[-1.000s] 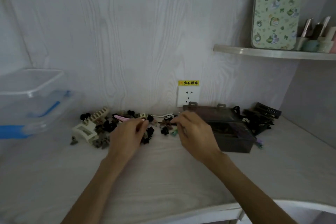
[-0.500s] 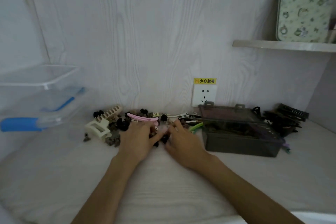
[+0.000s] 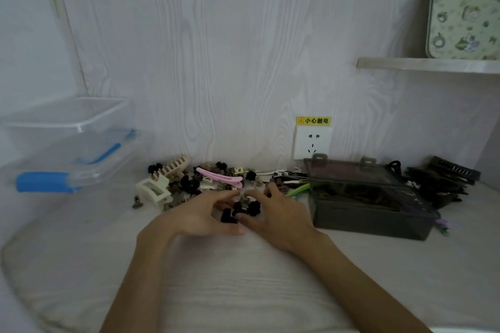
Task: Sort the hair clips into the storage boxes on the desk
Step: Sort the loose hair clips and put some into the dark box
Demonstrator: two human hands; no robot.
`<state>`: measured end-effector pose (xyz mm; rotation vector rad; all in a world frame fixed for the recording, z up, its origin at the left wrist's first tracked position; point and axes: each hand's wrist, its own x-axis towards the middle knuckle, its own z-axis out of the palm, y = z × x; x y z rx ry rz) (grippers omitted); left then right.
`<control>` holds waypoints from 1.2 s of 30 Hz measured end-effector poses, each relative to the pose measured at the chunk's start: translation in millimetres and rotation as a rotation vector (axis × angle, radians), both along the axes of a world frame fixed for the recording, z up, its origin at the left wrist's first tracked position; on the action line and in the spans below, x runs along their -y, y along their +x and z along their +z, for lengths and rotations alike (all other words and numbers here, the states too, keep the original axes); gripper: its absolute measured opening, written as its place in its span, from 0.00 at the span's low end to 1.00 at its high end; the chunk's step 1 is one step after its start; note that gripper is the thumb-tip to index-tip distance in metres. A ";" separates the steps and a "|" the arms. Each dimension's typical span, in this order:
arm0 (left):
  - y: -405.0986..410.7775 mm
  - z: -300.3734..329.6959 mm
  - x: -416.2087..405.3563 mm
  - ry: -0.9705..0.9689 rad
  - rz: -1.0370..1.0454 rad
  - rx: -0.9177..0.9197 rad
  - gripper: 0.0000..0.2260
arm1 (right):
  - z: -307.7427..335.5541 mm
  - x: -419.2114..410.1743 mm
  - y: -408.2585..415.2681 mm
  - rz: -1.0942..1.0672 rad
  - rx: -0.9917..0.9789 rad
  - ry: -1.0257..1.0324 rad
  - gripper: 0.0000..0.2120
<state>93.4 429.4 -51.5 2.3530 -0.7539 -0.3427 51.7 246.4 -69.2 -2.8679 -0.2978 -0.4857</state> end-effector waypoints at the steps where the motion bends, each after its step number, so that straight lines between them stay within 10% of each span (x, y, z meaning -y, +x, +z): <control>1: 0.0 -1.0 0.5 0.000 0.001 0.026 0.35 | 0.6 -1.4 0.3 0.011 0.015 0.002 0.21; 11: 6.5 -11.7 7.6 -0.113 0.223 0.257 0.17 | 7.9 8.1 -15.1 0.111 0.154 0.147 0.11; 19: 3.0 -14.1 15.5 -0.080 0.293 0.389 0.05 | 43.0 42.6 -36.5 -0.161 0.844 0.547 0.06; 28: -0.3 -13.1 18.1 -0.096 0.237 0.389 0.15 | 40.9 79.0 -48.6 -0.521 0.189 0.359 0.09; 36: -8.4 -11.2 21.2 -0.095 0.172 0.323 0.25 | 39.2 78.4 -66.0 -0.519 0.303 0.411 0.08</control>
